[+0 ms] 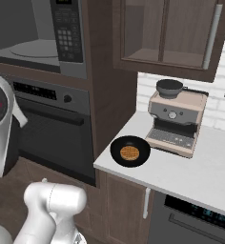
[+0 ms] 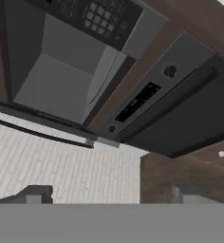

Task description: Open the microwave, place the bowl with waffle inside the microwave, then close the microwave door and turn it on.

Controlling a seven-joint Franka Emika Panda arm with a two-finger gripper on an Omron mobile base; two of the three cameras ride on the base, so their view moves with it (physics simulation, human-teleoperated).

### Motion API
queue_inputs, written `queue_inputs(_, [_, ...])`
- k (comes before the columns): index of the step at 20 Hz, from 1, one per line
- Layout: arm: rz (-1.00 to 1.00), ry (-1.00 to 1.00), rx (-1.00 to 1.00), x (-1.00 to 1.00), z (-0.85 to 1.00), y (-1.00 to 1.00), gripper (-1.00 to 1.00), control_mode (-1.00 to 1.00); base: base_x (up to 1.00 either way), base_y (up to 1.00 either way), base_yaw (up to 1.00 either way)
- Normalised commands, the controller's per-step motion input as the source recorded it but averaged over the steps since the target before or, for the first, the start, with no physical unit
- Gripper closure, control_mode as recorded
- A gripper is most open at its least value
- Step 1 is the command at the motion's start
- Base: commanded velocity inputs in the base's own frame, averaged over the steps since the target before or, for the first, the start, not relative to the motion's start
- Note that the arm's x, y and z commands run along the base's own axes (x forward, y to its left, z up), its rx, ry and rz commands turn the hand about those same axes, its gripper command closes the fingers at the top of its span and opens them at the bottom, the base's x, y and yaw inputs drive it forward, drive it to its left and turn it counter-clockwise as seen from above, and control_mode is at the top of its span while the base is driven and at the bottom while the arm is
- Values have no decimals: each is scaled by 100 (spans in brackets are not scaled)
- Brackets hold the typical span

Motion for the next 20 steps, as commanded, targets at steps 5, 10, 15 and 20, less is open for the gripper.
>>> queue_inputs(5, [3,-2,14,56,-32,17,-100,-100,0,0,0])
queue_inputs(10, [7,-24,1,55,-50,56,-100,-100,0,0,0])
queue_inputs(15, [6,-7,7,45,-6,27,-100,-100,0,0,0])
queue_inputs(20, [10,3,5,34,5,25,-100,-100,0,0,0])
